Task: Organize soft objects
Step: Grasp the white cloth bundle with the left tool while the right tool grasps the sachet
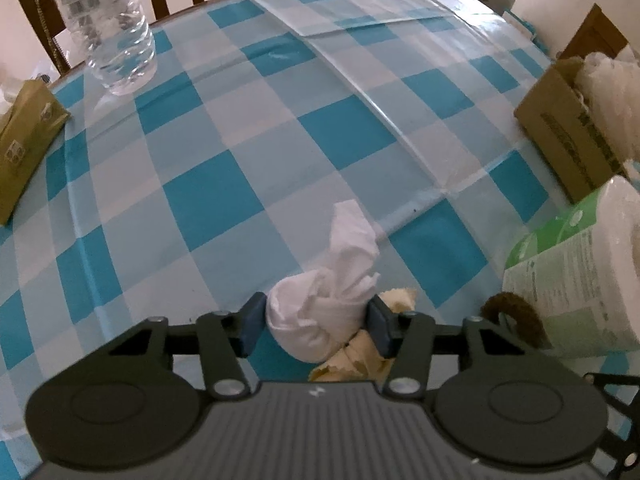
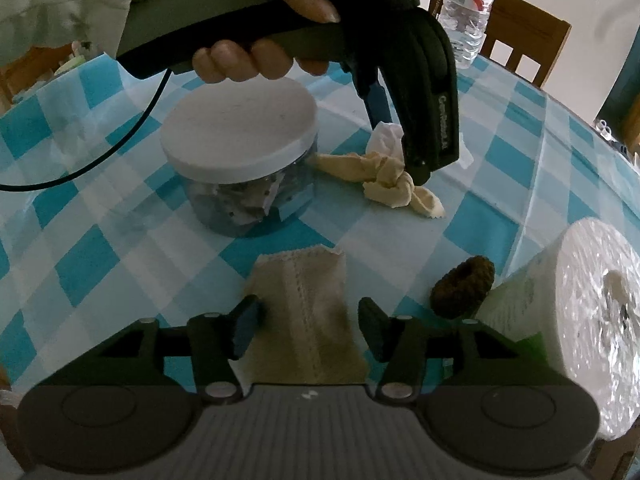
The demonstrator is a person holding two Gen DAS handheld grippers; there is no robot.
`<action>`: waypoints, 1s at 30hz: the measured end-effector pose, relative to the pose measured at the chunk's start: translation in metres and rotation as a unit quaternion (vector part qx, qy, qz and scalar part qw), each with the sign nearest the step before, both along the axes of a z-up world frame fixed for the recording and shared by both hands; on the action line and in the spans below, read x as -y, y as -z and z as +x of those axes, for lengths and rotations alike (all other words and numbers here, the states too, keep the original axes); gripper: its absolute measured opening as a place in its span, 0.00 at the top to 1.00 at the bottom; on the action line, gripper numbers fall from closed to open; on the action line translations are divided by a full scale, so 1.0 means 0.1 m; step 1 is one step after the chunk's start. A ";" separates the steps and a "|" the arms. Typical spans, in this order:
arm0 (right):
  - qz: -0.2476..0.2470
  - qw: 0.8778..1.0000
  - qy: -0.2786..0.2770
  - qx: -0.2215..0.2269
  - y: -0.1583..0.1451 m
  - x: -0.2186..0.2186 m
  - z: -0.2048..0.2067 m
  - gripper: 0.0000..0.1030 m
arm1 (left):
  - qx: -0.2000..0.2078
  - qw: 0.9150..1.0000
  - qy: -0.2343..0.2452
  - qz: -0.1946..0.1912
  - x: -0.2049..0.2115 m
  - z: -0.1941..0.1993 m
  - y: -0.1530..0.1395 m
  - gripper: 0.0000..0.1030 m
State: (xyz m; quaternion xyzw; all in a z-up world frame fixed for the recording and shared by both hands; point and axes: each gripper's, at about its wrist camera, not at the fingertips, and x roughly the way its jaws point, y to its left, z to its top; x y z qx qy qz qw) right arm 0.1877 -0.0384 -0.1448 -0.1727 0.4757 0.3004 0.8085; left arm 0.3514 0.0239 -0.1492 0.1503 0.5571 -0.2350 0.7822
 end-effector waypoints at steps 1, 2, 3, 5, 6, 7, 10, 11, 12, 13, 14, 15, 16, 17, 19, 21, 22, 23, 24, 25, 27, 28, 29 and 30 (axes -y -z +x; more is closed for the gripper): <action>0.000 1.000 -0.001 -0.001 0.01 0.00 0.00 0.41 | -0.001 1.000 -0.003 -0.003 0.00 0.00 0.00 0.51; -0.001 1.000 -0.003 -0.002 0.01 -0.01 0.00 0.41 | -0.001 1.000 -0.005 -0.006 -0.01 0.01 0.00 0.51; -0.001 1.000 -0.004 -0.003 0.02 -0.01 0.00 0.41 | 0.000 1.000 -0.004 -0.007 -0.01 0.01 0.00 0.51; -0.004 1.000 -0.006 -0.003 0.03 -0.03 0.00 0.42 | 0.000 1.000 -0.006 -0.009 -0.02 0.01 -0.01 0.51; -0.006 1.000 -0.006 0.000 0.03 -0.04 -0.01 0.42 | 0.002 1.000 -0.007 -0.010 -0.03 0.01 -0.02 0.51; -0.006 1.000 -0.008 -0.001 0.04 -0.04 -0.02 0.43 | 0.003 1.000 -0.007 -0.011 -0.04 0.01 -0.03 0.51; -0.004 1.000 -0.008 -0.005 0.03 -0.05 -0.03 0.54 | 0.009 1.000 -0.009 -0.016 -0.08 0.01 -0.08 0.51; -0.006 1.000 -0.011 -0.004 0.02 -0.05 -0.04 0.56 | 0.012 1.000 -0.009 -0.016 -0.09 0.01 -0.10 0.51; -0.007 1.000 -0.013 -0.002 0.01 -0.05 -0.04 0.60 | 0.014 1.000 -0.009 -0.016 -0.10 0.01 -0.13 0.51; -0.006 1.000 -0.013 -0.001 0.00 -0.05 -0.05 0.63 | 0.016 1.000 -0.009 -0.016 -0.11 0.01 -0.15 0.51; -0.006 1.000 -0.011 0.000 0.00 -0.05 -0.05 0.65 | 0.018 1.000 -0.010 -0.017 -0.12 0.01 -0.17 0.51; -0.004 1.000 -0.009 0.000 -0.01 -0.05 -0.05 0.67 | 0.020 1.000 -0.010 -0.018 -0.13 0.01 -0.19 0.51; -0.004 1.000 -0.009 0.000 -0.02 -0.05 -0.05 0.69 | 0.022 1.000 -0.011 -0.018 -0.15 0.00 -0.22 0.51; -0.003 1.000 -0.007 0.001 -0.03 -0.04 -0.05 0.70 | 0.025 0.999 -0.013 -0.018 -0.16 0.00 -0.24 0.51; -0.001 1.000 -0.004 0.001 -0.06 -0.04 -0.06 0.73 | 0.030 0.999 -0.014 -0.019 -0.18 -0.02 -0.30 0.51; 0.000 1.000 -0.002 0.002 -0.08 -0.03 -0.07 0.74 | 0.036 0.999 -0.011 -0.019 -0.20 -0.06 -0.36 0.51; 0.000 1.000 -0.001 0.004 -0.10 -0.03 -0.09 0.74 | 0.039 0.999 -0.009 -0.020 -0.20 -0.08 -0.40 0.51; -0.001 1.000 -0.001 0.006 -0.11 -0.03 -0.09 0.74 | 0.041 0.999 -0.009 -0.021 -0.21 -0.10 -0.43 0.51; -0.001 1.000 -0.001 0.006 -0.12 -0.02 -0.10 0.75 | 0.044 0.999 -0.008 -0.021 -0.22 -0.12 -0.47 0.51; 0.000 1.000 0.000 0.007 -0.13 -0.02 -0.11 0.75 | 0.046 0.999 -0.006 -0.022 -0.22 -0.14 -0.50 0.51; 0.000 1.000 0.002 0.010 -0.16 -0.01 -0.13 0.75 | 0.052 0.998 -0.003 -0.024 -0.22 -0.19 -0.57 0.51; 0.001 1.000 0.003 0.011 -0.18 -0.01 -0.15 0.75 | 0.055 0.998 -0.002 -0.025 -0.23 -0.22 -0.60 0.51; 0.001 1.000 0.005 0.012 -0.19 0.00 -0.16 0.75 | 0.056 0.998 0.001 -0.027 -0.23 -0.25 -0.64 0.51; 0.001 1.000 0.006 0.013 -0.21 0.00 -0.17 0.75 | 0.058 0.998 0.003 -0.029 -0.23 -0.28 -0.68 0.51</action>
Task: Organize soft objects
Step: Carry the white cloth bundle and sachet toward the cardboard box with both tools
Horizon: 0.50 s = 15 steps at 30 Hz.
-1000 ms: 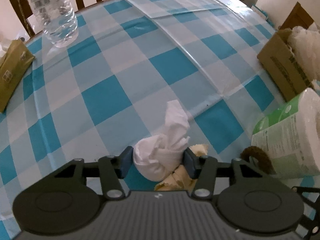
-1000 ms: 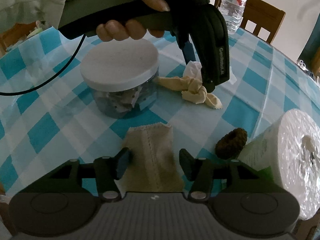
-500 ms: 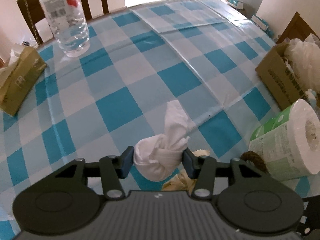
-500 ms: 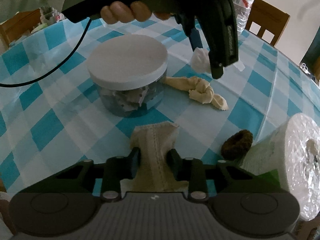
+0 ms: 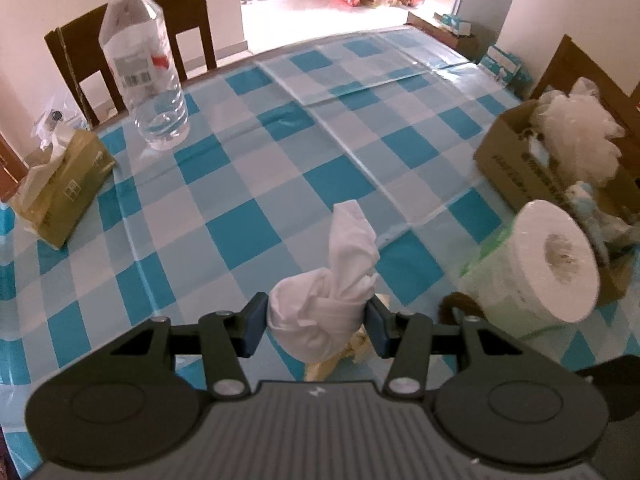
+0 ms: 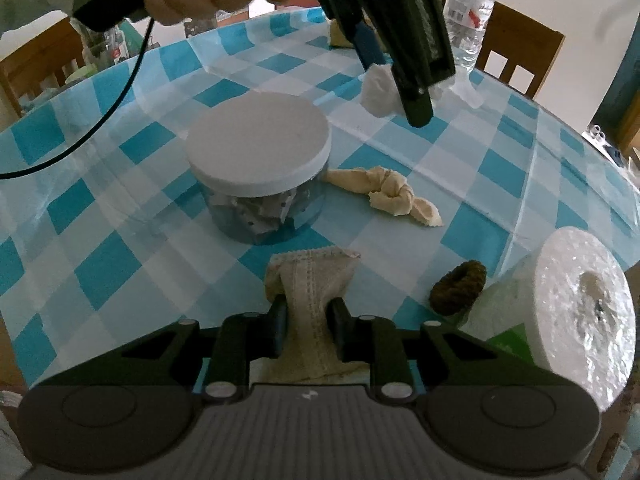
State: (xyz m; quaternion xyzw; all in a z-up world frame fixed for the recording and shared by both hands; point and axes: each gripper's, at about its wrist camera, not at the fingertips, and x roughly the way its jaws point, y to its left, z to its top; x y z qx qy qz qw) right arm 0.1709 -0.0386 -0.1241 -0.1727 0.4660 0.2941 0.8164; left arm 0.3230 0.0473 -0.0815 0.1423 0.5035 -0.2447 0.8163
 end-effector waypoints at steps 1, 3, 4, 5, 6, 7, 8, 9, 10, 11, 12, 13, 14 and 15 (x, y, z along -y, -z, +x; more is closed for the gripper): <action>-0.001 1.000 0.001 0.001 -0.02 0.00 -0.01 0.75 | 0.002 1.000 0.002 -0.002 0.00 -0.03 -0.04 0.51; -0.002 1.000 0.004 0.003 -0.04 0.01 -0.04 0.75 | 0.005 1.000 0.007 -0.005 -0.01 -0.10 -0.11 0.51; -0.001 1.000 0.006 0.004 -0.06 0.01 -0.06 0.75 | 0.006 1.000 0.009 -0.005 -0.02 -0.14 -0.14 0.51; -0.001 1.000 0.008 0.005 -0.08 0.02 -0.08 0.75 | 0.008 1.000 0.013 -0.005 -0.02 -0.18 -0.17 0.51; -0.002 1.000 0.010 0.007 -0.11 0.03 -0.10 0.75 | 0.009 1.000 0.016 -0.005 -0.02 -0.23 -0.20 0.51; -0.003 1.000 0.012 0.008 -0.13 0.03 -0.13 0.75 | 0.011 1.000 0.019 -0.005 -0.02 -0.27 -0.23 0.51; -0.003 1.000 0.014 0.010 -0.15 0.05 -0.15 0.75 | 0.013 1.000 0.022 -0.005 -0.03 -0.32 -0.26 0.51; -0.003 1.000 0.017 0.011 -0.18 0.06 -0.18 0.75 | 0.014 1.000 0.026 -0.007 -0.03 -0.37 -0.29 0.51; -0.004 1.000 0.020 0.012 -0.20 0.07 -0.20 0.75 | 0.015 0.999 0.028 -0.008 -0.03 -0.41 -0.32 0.51; -0.005 1.000 0.023 0.012 -0.23 0.08 -0.23 0.75 | 0.017 0.999 0.031 -0.009 -0.04 -0.47 -0.35 0.51; -0.006 1.000 0.027 0.014 -0.25 0.09 -0.27 0.75 | 0.018 0.999 0.034 -0.009 -0.04 -0.51 -0.38 0.51; -0.007 0.999 0.031 0.015 -0.28 0.10 -0.30 0.75 | 0.019 0.999 0.038 -0.010 -0.05 -0.56 -0.40 0.51; -0.008 0.999 0.035 0.017 -0.30 0.11 -0.34 0.75 | 0.020 0.999 0.043 -0.009 -0.05 -0.61 -0.43 0.51; -0.009 0.999 0.039 0.017 -0.33 0.13 -0.37 0.75 | 0.020 0.999 0.048 -0.008 -0.05 -0.66 -0.44 0.51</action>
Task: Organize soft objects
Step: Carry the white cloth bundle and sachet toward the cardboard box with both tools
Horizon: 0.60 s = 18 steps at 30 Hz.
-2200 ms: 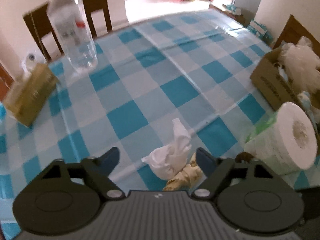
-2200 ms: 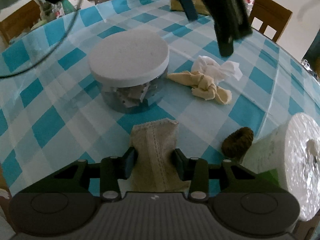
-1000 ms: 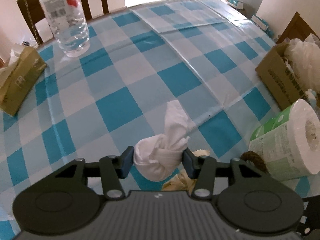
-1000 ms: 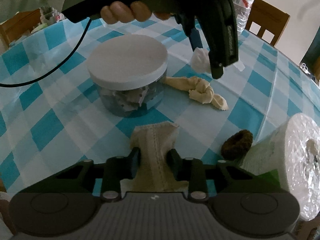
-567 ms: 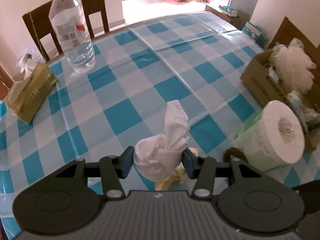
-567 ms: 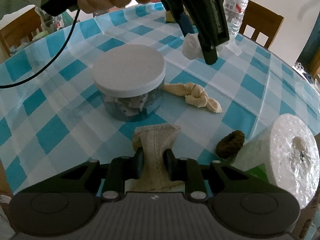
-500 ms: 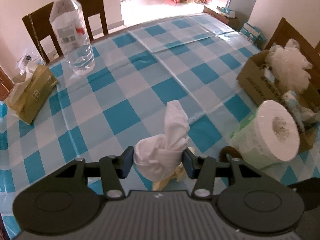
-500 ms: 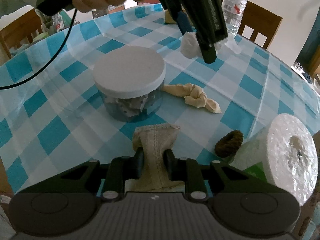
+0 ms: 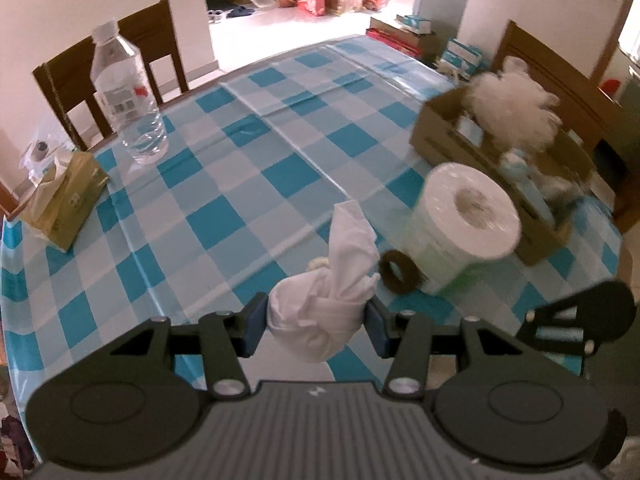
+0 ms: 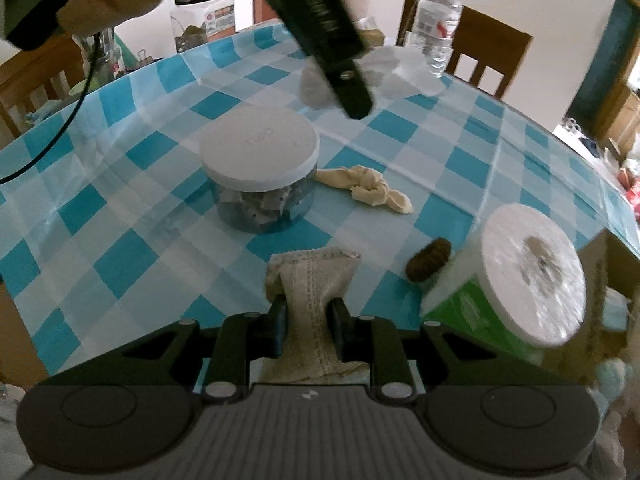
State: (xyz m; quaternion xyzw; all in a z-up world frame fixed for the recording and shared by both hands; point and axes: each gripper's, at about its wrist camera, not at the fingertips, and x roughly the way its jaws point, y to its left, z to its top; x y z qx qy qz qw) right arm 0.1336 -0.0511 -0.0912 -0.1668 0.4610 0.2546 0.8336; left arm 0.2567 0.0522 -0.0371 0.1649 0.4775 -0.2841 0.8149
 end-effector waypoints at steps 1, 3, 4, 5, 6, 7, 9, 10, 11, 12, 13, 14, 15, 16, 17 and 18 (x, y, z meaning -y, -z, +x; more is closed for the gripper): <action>0.000 1.000 0.005 0.000 -0.03 0.02 -0.04 0.75 | 0.001 1.000 0.006 0.001 0.00 -0.05 -0.01 0.51; -0.002 1.000 0.016 0.001 -0.07 0.04 -0.11 0.75 | 0.000 1.000 0.018 0.003 0.01 -0.16 -0.03 0.51; -0.005 1.000 0.021 0.002 -0.10 0.06 -0.16 0.75 | -0.001 1.000 0.023 0.004 0.01 -0.21 -0.03 0.51; -0.008 1.000 0.027 0.004 -0.12 0.07 -0.20 0.75 | -0.002 1.000 0.030 0.004 0.01 -0.26 -0.04 0.51; -0.012 0.999 0.033 0.006 -0.14 0.09 -0.24 0.75 | -0.001 0.999 0.037 0.004 0.02 -0.32 -0.05 0.51; -0.018 0.999 0.041 0.007 -0.15 0.12 -0.28 0.75 | -0.002 0.999 0.046 0.003 0.02 -0.37 -0.05 0.51; -0.023 0.998 0.052 0.012 -0.20 0.18 -0.36 0.75 | -0.003 0.998 0.057 -0.001 0.04 -0.47 -0.06 0.51; -0.023 0.998 0.056 0.014 -0.23 0.23 -0.39 0.75 | -0.004 0.998 0.062 -0.004 0.06 -0.52 -0.07 0.51; -0.023 0.998 0.059 0.016 -0.25 0.27 -0.42 0.75 | -0.004 0.998 0.068 -0.005 0.09 -0.57 -0.08 0.51; -0.025 0.998 0.061 0.020 -0.27 0.32 -0.45 0.75 | -0.005 0.997 0.071 -0.005 0.12 -0.62 -0.08 0.51; -0.023 0.998 0.061 0.023 -0.30 0.38 -0.48 0.75 | -0.005 0.997 0.072 -0.003 0.16 -0.65 -0.08 0.51; -0.022 0.998 0.060 0.026 -0.32 0.43 -0.50 0.75 | -0.006 0.997 0.071 0.000 0.19 -0.69 -0.08 0.51; -0.021 0.998 0.060 0.029 -0.35 0.49 -0.52 0.75 | -0.007 0.997 0.071 0.002 0.23 -0.73 -0.09 0.51; -0.020 0.998 0.058 0.032 -0.37 0.55 -0.54 0.75 | -0.008 0.997 0.071 0.004 0.28 -0.77 -0.10 0.51; -0.018 0.998 0.058 0.034 -0.39 0.61 -0.55 0.75 | -0.008 0.997 0.071 0.006 0.32 -0.81 -0.11 0.51; -0.016 0.998 0.059 0.035 -0.41 0.68 -0.56 0.75 | -0.007 0.998 0.069 0.007 0.38 -0.84 -0.12 0.51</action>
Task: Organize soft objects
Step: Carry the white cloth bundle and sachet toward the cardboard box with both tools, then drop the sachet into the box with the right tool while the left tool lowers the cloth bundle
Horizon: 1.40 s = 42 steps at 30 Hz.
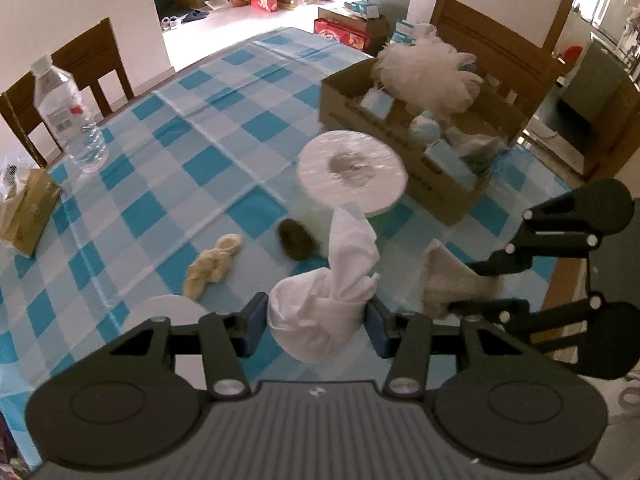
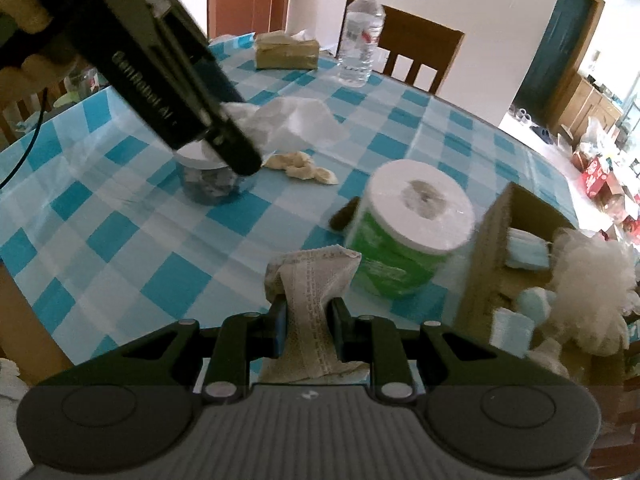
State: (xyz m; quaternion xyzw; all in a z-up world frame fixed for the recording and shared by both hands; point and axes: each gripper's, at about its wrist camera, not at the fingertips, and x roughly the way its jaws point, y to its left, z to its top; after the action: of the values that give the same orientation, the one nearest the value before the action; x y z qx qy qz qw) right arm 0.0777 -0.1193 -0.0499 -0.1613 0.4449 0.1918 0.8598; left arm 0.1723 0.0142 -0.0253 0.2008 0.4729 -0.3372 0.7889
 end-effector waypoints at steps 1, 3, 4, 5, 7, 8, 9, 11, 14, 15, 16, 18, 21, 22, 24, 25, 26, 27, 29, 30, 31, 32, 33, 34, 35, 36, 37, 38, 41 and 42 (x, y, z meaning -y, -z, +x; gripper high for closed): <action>0.002 1.000 0.000 0.002 -0.02 0.08 -0.01 0.75 | -0.001 1.000 -0.002 -0.001 0.05 -0.03 -0.01 0.51; 0.000 1.000 -0.001 0.011 -0.07 0.24 -0.04 0.75 | -0.004 1.000 -0.002 -0.002 0.18 -0.10 -0.03 0.51; -0.001 1.000 0.002 0.015 -0.09 0.32 -0.04 0.75 | -0.003 1.000 -0.002 -0.002 0.25 -0.13 -0.04 0.51; 0.000 1.000 0.005 0.018 -0.11 0.41 -0.03 0.75 | -0.003 1.000 -0.001 -0.003 0.34 -0.15 -0.05 0.51; -0.002 1.000 0.015 0.026 -0.15 0.62 -0.02 0.75 | -0.002 1.000 0.001 -0.004 0.49 -0.19 -0.07 0.51; -0.004 0.999 0.021 0.029 -0.17 0.72 -0.01 0.75 | -0.001 1.000 0.004 -0.004 0.57 -0.21 -0.08 0.51; -0.006 0.999 0.028 0.033 -0.18 0.82 0.00 0.75 | 0.000 1.000 0.007 -0.005 0.65 -0.22 -0.08 0.51; -0.012 0.998 0.044 0.039 -0.21 1.05 0.03 0.75 | 0.002 1.000 0.011 -0.004 0.80 -0.23 -0.09 0.51; -0.022 0.996 0.068 0.047 -0.23 1.37 0.09 0.75 | 0.003 1.000 0.016 -0.004 1.02 -0.25 -0.09 0.51; -0.026 0.996 0.075 0.049 -0.24 1.47 0.12 0.75 | 0.003 1.000 0.018 -0.005 1.08 -0.25 -0.10 0.51; -0.030 0.995 0.080 0.051 -0.24 1.57 0.14 0.75 | 0.004 1.000 0.020 -0.006 1.15 -0.25 -0.10 0.51; -0.038 0.994 0.088 0.056 -0.25 1.74 0.19 0.75 | 0.005 1.000 0.021 -0.007 1.27 -0.23 -0.10 0.51; -0.051 0.992 0.097 0.060 -0.24 1.95 0.28 0.75 | 0.006 1.000 0.024 -0.009 1.44 -0.20 -0.09 0.51; -0.053 0.992 0.099 0.060 -0.23 2.01 0.32 0.75 | 0.008 1.000 0.026 -0.010 1.50 -0.20 -0.09 0.51; -0.056 0.991 0.103 0.060 -0.22 2.12 0.37 0.74 | 0.010 1.000 0.028 -0.011 1.61 -0.18 -0.09 0.51; -0.057 0.991 0.105 0.060 -0.21 2.17 0.41 0.73 | 0.012 0.999 0.028 -0.010 1.67 -0.16 -0.09 0.51; -0.059 0.991 0.105 0.059 -0.19 2.20 0.43 0.70 | 0.014 0.999 0.028 -0.009 1.72 -0.14 -0.08 0.51; -0.060 0.991 0.105 0.058 -0.17 2.23 0.47 0.61 | 0.015 0.999 0.027 -0.009 1.77 -0.12 -0.08 0.51; -0.061 0.989 0.117 0.061 -0.15 2.28 0.49 0.33 | 0.015 1.000 0.026 -0.011 1.88 -0.07 -0.07 0.51; -0.056 0.989 0.121 0.063 -0.14 2.31 0.51 0.18 | 0.015 0.999 0.025 -0.012 1.92 -0.05 -0.07 0.51; -0.051 0.989 0.123 0.064 -0.14 2.33 0.50 0.15 | 0.017 0.999 0.026 -0.013 1.97 -0.04 -0.07 0.51; -0.047 0.989 0.122 0.063 -0.13 2.34 0.49 0.15 | 0.018 0.999 0.026 -0.014 2.01 -0.02 -0.07 0.51; -0.045 0.990 0.121 0.061 -0.13 2.34 0.48 0.14 | 0.019 0.999 0.026 -0.015 2.05 0.00 -0.08 0.51; -0.042 0.990 0.122 0.059 -0.11 2.34 0.47 0.11 | 0.020 0.999 0.027 -0.016 2.09 0.03 -0.07 0.51; -0.039 0.990 0.123 0.056 -0.11 2.34 0.46 0.10 | 0.021 0.999 0.027 -0.017 2.13 0.05 -0.07 0.51; -0.034 0.991 0.123 0.050 -0.10 2.34 0.45 0.09 | 0.021 0.999 0.026 -0.016 2.17 0.08 -0.06 0.51; -0.029 0.991 0.123 0.047 -0.09 2.33 0.44 0.08 | 0.022 0.999 0.026 -0.016 2.20 0.11 -0.06 0.51; -0.024 0.991 0.125 0.045 -0.08 2.32 0.42 0.07 | 0.024 0.999 0.025 -0.016 2.24 0.15 -0.05 0.51; -0.002 0.991 0.129 0.034 -0.07 2.31 0.38 0.01 | 0.024 0.999 0.019 -0.017 2.35 0.26 -0.03 0.51; 0.003 0.991 0.128 0.033 -0.07 2.29 0.37 0.00 | 0.023 0.999 0.018 -0.018 2.39 0.30 -0.02 0.51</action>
State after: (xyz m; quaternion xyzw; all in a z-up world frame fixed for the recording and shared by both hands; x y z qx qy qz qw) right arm 0.1143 -0.3486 -0.0427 -0.1069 0.4326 0.0756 0.8920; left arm 0.2026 -0.2244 -0.0231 0.2026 0.4451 -0.3549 0.7968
